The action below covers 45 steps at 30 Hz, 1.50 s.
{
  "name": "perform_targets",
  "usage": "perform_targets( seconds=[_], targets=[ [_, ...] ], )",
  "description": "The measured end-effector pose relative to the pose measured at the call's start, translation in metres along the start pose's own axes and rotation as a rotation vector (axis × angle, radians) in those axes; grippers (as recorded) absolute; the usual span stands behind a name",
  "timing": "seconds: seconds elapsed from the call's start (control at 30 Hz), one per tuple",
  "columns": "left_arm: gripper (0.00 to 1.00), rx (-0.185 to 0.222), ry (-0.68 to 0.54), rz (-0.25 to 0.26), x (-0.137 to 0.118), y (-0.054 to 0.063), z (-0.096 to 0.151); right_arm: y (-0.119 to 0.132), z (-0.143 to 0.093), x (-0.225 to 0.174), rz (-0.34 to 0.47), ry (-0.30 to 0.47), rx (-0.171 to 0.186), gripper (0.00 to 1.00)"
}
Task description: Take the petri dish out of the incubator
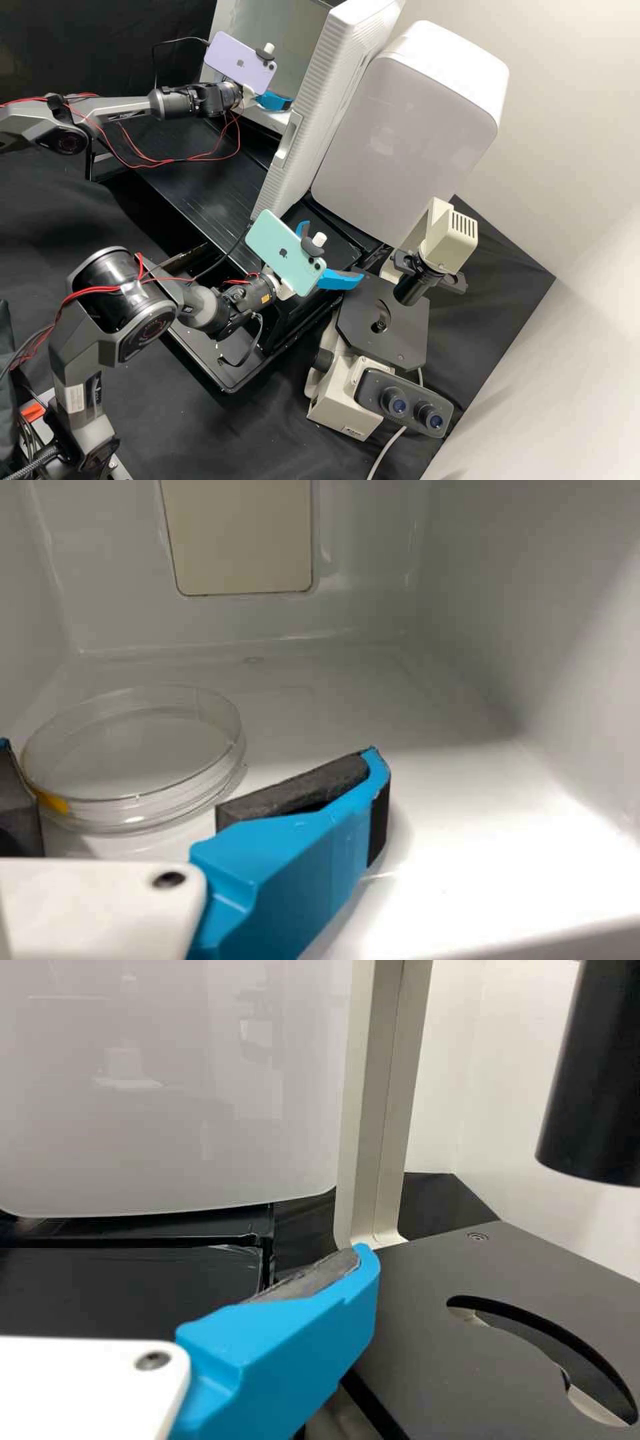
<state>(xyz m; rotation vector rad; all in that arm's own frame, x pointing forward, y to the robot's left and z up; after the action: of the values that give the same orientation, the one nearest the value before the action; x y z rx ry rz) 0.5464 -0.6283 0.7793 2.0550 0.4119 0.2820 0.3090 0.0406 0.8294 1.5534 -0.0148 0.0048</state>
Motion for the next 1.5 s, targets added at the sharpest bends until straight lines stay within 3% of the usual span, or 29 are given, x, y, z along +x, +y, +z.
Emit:
perform_targets(
  seconds=[0.4,0.5,0.73,0.9,1.0,1.1,1.3,1.4,1.5],
  targets=[
    [0.00,0.016,0.011,-0.006,0.0033,-0.0041,0.0002,0.0000,0.0000,0.0000,0.000,0.000,0.000,1.00],
    [0.00,0.002,0.011,0.008,0.0002,0.0023,0.0000,0.0000,0.0000,0.0000,0.000,0.000,0.000,1.00],
    [0.00,0.016,0.003,-0.012,0.0022,-0.0047,0.0000,0.0000,0.0000,0.0000,0.000,0.000,0.000,1.00],
    [0.00,-0.007,0.001,0.007,-0.0009,0.0039,0.0007,0.0000,0.0000,0.0000,0.000,0.000,0.000,1.00],
    [0.00,0.008,0.007,-0.008,0.0028,-0.0032,0.0006,0.0000,0.0000,0.0000,0.000,0.000,0.000,1.00],
    [0.00,-0.006,-0.003,0.005,0.0007,0.0011,0.0012,0.0000,0.0000,0.0000,0.000,0.000,0.000,1.00],
    [0.00,0.015,-0.015,-0.006,0.0040,-0.0050,0.0028,0.0000,0.0000,0.0000,0.000,0.000,0.000,1.00],
    [0.00,-0.003,-0.025,0.006,0.0010,0.0009,0.0033,0.0000,0.0000,0.0000,0.000,0.000,0.000,1.00],
    [0.00,0.001,-0.011,-0.007,0.0015,-0.0011,0.0021,0.0000,0.0000,0.0000,0.000,0.000,0.000,1.00]
  ],
)
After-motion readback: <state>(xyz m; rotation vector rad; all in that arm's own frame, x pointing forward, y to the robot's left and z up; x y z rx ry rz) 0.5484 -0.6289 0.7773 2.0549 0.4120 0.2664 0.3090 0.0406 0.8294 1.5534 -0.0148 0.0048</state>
